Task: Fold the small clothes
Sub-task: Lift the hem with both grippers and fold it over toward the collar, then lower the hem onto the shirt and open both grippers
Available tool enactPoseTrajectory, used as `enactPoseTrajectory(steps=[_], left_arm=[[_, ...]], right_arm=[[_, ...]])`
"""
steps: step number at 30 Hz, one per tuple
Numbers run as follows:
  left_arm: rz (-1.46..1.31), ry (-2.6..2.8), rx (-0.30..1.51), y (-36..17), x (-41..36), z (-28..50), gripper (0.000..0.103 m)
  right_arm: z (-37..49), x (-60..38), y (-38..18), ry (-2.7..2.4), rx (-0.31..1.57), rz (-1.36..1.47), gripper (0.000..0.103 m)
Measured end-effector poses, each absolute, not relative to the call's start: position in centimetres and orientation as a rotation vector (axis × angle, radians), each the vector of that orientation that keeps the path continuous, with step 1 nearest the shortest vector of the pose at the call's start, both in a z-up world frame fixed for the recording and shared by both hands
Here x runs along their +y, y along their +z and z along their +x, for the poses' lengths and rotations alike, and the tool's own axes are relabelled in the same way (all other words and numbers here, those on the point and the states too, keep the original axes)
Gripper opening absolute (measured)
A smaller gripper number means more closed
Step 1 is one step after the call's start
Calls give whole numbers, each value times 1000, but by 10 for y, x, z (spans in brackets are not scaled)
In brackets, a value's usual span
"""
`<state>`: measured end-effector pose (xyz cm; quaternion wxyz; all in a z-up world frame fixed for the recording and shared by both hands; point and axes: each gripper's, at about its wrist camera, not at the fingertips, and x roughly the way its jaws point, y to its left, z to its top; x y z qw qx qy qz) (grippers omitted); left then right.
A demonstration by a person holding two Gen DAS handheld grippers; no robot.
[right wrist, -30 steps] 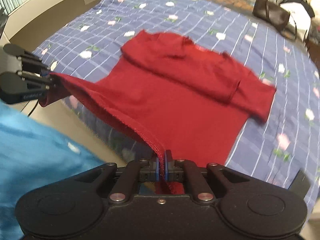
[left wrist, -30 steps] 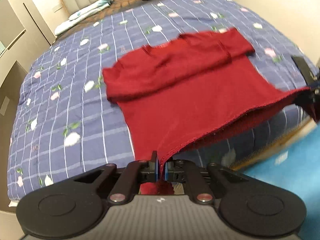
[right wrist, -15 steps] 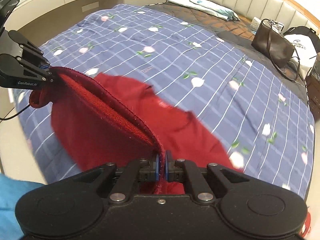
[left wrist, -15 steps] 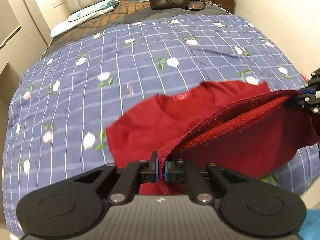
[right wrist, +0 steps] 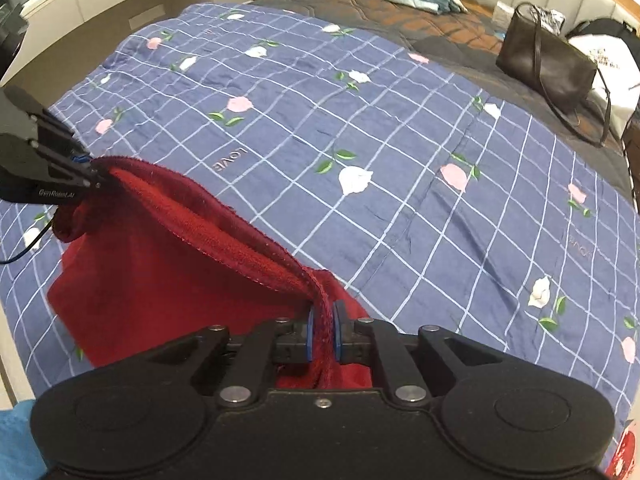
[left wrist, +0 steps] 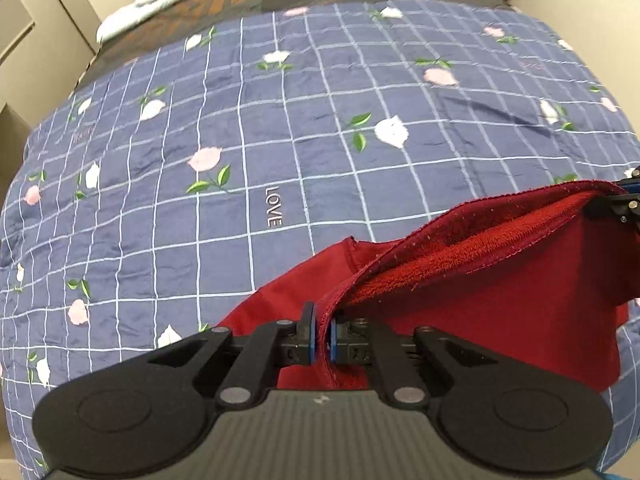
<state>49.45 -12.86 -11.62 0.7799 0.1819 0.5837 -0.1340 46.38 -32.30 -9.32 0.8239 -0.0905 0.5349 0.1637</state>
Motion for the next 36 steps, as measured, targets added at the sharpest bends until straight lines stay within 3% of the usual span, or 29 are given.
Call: enactPoseTrajectory(steps=[4,11,14,16,19,25,36], left_arm=[[361,-256,1306,-129,-127,506,13],[292,-211,1324,-135,-126,517,49],[275,-180,1313,-131,-123,520,66],[260,-154,1300,-126,-118,521,76],[243,-96,1271,-115,-106,519,90],[179,4,1217,-93,-72,491,100],[107,80,1192,-61,-34,385,102]], right_arm=[[477,-329,-101,303,1145,-158,12],[479,-338,-104,246,1141,-141,24],[471,-344,-102,210,1134,-116,41],[463,-346,-100,184,1130,-100,59],[445,-348,-93,146,1114,-73,73],[404,-343,-74,77,1067,-5,95],[324,-305,-30,-39,976,150,102]])
